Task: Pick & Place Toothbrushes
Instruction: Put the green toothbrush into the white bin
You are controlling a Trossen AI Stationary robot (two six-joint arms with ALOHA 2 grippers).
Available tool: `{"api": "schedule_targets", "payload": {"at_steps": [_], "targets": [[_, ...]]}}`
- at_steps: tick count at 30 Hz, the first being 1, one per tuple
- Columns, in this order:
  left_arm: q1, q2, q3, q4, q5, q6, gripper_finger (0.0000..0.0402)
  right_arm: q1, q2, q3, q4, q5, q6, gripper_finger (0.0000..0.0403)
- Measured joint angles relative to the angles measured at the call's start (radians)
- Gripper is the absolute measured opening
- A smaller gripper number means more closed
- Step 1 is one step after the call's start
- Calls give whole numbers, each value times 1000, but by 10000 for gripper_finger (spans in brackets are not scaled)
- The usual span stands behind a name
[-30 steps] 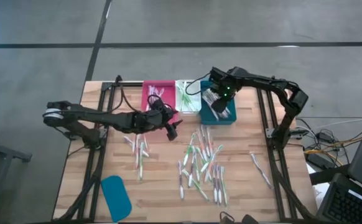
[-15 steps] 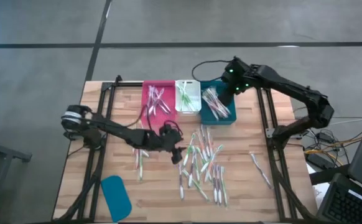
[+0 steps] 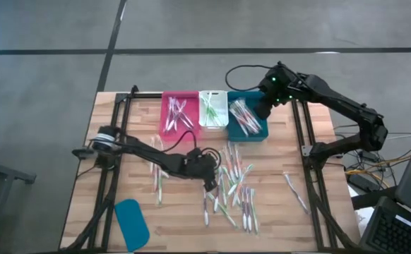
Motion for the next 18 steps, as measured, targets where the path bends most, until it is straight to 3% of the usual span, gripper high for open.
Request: {"api": "schedule_targets", "payload": {"at_steps": [11, 18], "targets": [[3, 78, 16, -31, -22, -113, 221, 0, 36, -2, -1, -2, -9, 116], [6, 65, 13, -45, -46, -123, 137, 0, 42, -10, -1, -2, -19, 99]]}}
